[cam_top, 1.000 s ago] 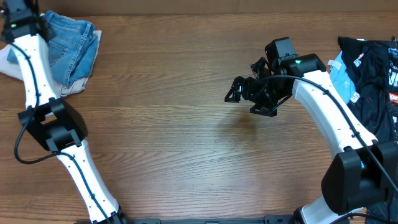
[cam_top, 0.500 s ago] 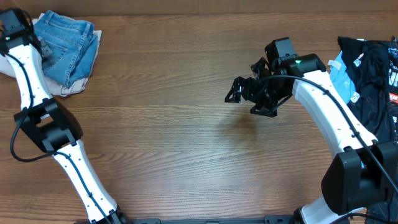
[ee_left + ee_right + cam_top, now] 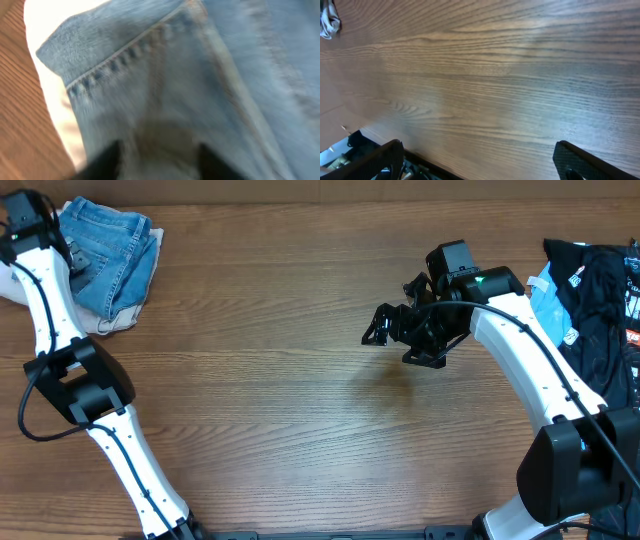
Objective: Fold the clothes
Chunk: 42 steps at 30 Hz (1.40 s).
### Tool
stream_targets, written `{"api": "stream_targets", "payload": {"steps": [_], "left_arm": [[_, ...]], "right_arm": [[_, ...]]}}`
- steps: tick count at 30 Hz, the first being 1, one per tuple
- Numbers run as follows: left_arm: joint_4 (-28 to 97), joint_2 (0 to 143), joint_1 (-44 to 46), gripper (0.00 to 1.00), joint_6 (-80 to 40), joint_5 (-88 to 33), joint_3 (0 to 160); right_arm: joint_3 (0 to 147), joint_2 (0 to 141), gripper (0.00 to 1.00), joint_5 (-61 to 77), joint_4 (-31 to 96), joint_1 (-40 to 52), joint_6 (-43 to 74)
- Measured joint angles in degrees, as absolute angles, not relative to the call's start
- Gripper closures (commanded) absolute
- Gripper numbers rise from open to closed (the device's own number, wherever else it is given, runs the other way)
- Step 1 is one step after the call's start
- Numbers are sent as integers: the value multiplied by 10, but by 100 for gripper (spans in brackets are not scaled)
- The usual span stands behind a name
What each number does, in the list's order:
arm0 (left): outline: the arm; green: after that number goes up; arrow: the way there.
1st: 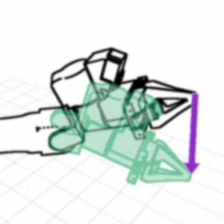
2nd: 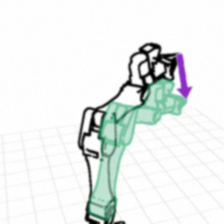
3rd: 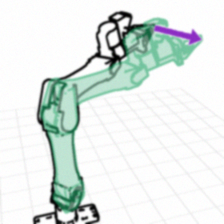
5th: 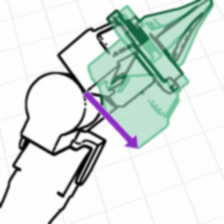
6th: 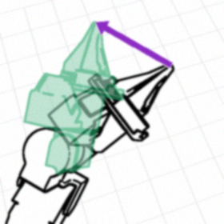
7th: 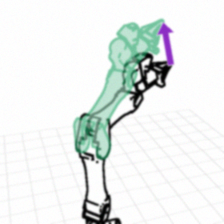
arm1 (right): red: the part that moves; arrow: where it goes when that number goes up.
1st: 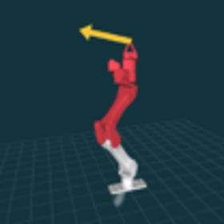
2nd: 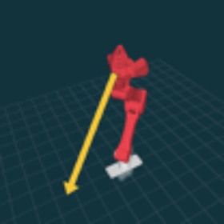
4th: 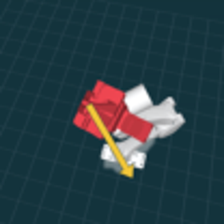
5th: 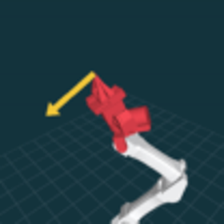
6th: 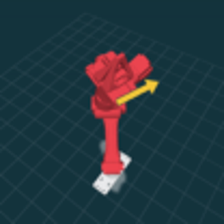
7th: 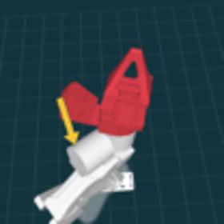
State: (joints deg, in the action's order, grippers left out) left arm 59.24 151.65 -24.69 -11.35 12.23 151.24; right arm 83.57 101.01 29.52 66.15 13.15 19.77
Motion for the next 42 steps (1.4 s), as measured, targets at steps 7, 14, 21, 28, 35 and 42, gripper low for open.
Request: {"api": "stream_targets", "payload": {"steps": [7,14,21,28,35,42], "left_arm": [[644,1406,-221,0,-114,65,1512],[733,1272,-211,0,-116,-16,1521],[834,1191,-211,0,-116,-81,1523],[907,1122,-209,1,-116,-119,1523],[961,1044,-184,1,-112,-128,1523],[967,962,-150,0,-93,-132,1523]], "right_arm": [[836,1010,0,300,657,131,199],[857,1009,1,302,704,131,197],[871,915,1,287,764,131,185],[878,779,1,254,821,131,180],[879,682,0,227,862,131,180],[879,588,0,194,888,131,180]]}}
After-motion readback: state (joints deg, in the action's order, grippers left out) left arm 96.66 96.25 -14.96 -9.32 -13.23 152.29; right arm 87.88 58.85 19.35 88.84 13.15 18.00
